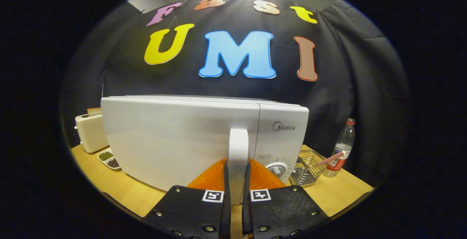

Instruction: Open the microwave, put the food inside, and close the microwave door.

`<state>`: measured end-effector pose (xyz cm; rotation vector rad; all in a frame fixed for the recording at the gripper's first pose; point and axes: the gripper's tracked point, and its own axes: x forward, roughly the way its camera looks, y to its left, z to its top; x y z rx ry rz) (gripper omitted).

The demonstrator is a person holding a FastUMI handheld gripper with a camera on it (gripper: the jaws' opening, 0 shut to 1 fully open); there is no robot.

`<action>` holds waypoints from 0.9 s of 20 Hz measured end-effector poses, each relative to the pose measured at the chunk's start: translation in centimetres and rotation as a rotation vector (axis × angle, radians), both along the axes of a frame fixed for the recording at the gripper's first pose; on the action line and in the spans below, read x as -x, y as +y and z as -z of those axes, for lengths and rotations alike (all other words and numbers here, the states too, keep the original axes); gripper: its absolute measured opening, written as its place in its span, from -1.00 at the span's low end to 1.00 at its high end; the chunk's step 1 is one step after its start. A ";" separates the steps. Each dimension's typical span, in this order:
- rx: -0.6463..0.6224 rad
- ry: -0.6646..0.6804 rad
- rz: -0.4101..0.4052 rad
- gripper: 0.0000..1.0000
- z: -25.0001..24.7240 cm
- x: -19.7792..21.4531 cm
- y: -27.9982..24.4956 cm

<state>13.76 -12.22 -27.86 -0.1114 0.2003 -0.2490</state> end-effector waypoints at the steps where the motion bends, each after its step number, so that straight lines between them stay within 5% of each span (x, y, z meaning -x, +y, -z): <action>1: -0.013 0.003 -0.007 -0.75 0.1 0.1 0.1; 5: -0.081 0.007 -0.038 -0.75 0.0 0.6 0.5; 8: 0.037 -0.030 -0.065 -0.76 -0.6 2.2 1.0; 12: -0.076 0.043 -0.091 -0.76 -0.1 5.8 2.9; 18: -0.047 0.039 -0.252 -0.76 -0.3 12.5 9.2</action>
